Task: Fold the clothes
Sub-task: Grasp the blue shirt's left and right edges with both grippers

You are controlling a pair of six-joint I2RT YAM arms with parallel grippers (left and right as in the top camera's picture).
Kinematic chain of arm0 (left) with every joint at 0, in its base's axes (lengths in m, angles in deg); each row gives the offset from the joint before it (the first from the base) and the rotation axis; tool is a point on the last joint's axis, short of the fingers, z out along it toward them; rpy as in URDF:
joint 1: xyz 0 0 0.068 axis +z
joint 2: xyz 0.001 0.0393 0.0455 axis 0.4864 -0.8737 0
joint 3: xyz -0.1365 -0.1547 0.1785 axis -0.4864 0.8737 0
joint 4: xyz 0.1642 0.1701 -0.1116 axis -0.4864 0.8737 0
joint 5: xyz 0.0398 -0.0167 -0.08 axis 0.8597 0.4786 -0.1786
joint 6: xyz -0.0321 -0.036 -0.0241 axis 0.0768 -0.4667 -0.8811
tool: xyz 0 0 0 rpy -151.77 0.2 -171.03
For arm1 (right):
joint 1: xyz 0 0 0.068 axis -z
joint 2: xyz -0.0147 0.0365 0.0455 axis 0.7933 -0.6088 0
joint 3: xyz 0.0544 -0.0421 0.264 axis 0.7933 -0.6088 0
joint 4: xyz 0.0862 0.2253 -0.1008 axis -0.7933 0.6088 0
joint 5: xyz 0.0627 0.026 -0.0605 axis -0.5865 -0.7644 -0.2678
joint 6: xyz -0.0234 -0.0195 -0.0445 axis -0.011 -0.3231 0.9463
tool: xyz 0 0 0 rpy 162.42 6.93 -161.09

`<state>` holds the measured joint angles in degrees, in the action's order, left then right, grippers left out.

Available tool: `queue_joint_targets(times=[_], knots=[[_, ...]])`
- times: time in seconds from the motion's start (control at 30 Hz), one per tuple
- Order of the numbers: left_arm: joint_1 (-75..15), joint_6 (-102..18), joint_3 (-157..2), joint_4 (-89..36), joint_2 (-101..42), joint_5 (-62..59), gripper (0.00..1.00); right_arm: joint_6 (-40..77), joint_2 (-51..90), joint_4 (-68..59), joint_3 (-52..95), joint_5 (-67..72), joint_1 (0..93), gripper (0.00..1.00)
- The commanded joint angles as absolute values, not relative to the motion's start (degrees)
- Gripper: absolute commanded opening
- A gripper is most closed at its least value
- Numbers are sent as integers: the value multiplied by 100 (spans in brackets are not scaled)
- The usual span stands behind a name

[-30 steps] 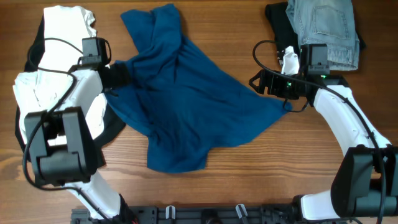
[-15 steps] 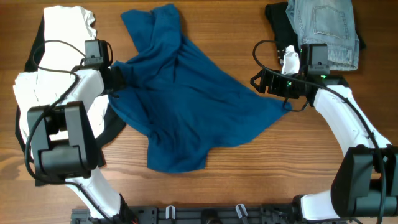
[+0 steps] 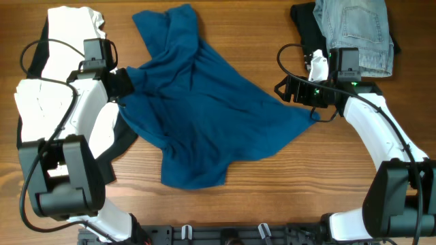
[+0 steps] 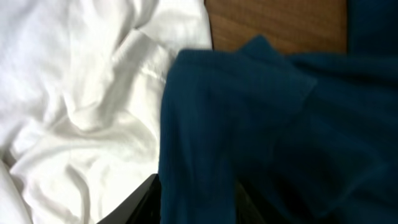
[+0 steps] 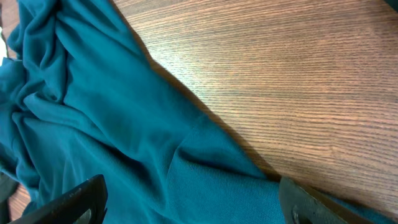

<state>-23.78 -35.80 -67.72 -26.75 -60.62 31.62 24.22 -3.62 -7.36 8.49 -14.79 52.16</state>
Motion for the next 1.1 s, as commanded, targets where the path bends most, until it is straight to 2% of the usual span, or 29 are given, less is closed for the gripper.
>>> queue_joint_targets(times=[0.0, 0.1, 0.23, 0.33, 0.57, 0.77, 0.9, 1.07], knots=[[-2374, -3656, -6698, -2448, -6121, 2679, 40, 2483, -436, -491, 875, -1416, 5192, 88], [-2374, -3658, -6879, -1825, -5893, 2242, 45, 2265, -450, -63, 867, -1018, 5183, 85], [-2374, -3658, -7037, -1108, -5301, 1980, 59, 1681, -450, 331, 587, -148, 5116, 85], [-2374, -3678, -7037, -830, -4958, 1980, 64, 1406, -450, 493, 351, 103, 5116, 85], [-2374, -3829, -7034, -504, -4910, 1980, 63, 947, -450, 453, -86, 103, 4882, 79], [-2437, -3990, -6667, -128, -4910, 1892, 61, 509, -456, 340, -261, 101, 4230, 78], [-2851, -4268, -5786, -568, -4910, 1490, 59, 201, -550, 226, -303, 149, 3743, 78], [-3541, -4729, -5085, -1440, -4916, 1593, 58, 85, -554, -49, -523, 145, 3697, 78]])
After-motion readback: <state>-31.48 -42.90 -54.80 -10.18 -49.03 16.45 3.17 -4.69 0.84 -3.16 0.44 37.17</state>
